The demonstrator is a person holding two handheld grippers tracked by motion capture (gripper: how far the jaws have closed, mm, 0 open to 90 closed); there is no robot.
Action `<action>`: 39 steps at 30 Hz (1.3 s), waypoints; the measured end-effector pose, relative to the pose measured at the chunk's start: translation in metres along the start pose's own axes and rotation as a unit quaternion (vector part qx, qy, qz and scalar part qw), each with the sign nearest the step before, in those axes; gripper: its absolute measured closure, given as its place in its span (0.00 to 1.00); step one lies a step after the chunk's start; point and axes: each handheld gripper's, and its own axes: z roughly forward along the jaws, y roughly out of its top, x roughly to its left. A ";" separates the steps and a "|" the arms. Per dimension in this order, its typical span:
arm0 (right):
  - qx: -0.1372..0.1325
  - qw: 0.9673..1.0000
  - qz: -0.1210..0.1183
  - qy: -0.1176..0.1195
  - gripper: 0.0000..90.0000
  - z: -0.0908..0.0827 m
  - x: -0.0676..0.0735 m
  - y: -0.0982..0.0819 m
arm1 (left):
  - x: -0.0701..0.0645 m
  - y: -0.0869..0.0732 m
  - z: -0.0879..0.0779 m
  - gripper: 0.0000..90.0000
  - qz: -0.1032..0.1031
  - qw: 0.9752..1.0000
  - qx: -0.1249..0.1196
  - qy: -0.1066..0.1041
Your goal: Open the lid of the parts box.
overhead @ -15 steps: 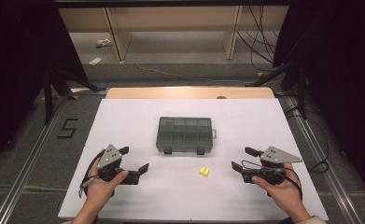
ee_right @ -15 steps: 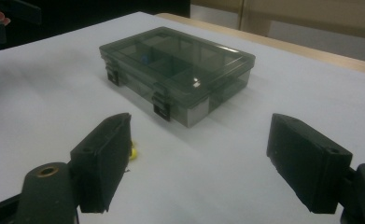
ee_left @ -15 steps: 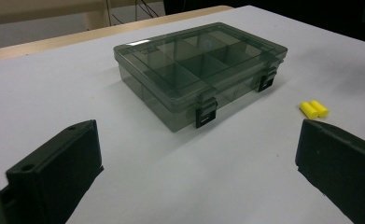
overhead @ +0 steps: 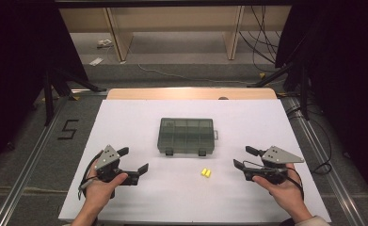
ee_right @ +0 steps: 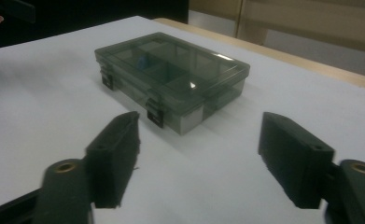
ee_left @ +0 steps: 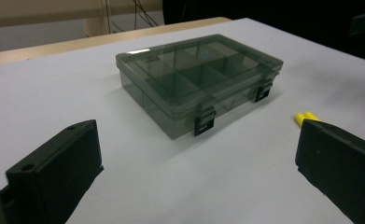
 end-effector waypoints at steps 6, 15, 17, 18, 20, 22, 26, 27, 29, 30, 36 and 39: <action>0.002 1.000 -0.021 0.001 0.86 0.003 -0.006 0.009 | -0.002 0.008 0.006 0.08 0.012 1.000 0.000 0.007; 0.017 0.999 -0.030 0.004 1.00 0.021 -0.012 0.019 | 0.001 0.012 0.029 0.96 0.027 0.996 0.068 0.043; 0.025 0.999 -0.032 0.013 1.00 0.029 -0.012 0.021 | 0.002 0.014 0.036 1.00 0.019 0.995 0.088 0.047; 0.031 0.999 -0.032 0.019 1.00 0.033 -0.012 0.022 | 0.002 0.014 0.041 1.00 0.016 0.994 0.097 0.049; 0.047 0.998 -0.035 0.026 1.00 0.044 -0.012 0.023 | 0.004 0.015 0.048 1.00 0.019 0.992 0.111 0.057; 0.059 0.997 -0.034 0.034 1.00 0.053 -0.012 0.023 | 0.009 0.015 0.059 1.00 0.017 0.990 0.127 0.065; 0.093 0.994 -0.030 0.043 1.00 0.074 -0.014 0.021 | 0.016 0.012 0.077 1.00 0.028 0.984 0.155 0.080; 0.102 0.993 -0.028 0.045 1.00 0.079 -0.016 0.020 | 0.018 0.011 0.081 1.00 0.031 0.983 0.161 0.083; 0.116 0.992 -0.018 0.049 1.00 0.086 -0.018 0.017 | 0.020 0.010 0.087 1.00 0.034 0.981 0.170 0.086; 0.121 0.991 -0.017 0.051 1.00 0.090 -0.019 0.016 | 0.020 0.010 0.090 1.00 0.037 0.980 0.176 0.089; 0.139 0.989 -0.011 0.055 1.00 0.101 -0.021 0.013 | 0.023 0.005 0.102 1.00 0.050 0.975 0.199 0.086; 0.145 0.988 -0.009 0.057 1.00 0.102 -0.021 0.012 | 0.023 0.004 0.105 1.00 0.054 0.974 0.203 0.085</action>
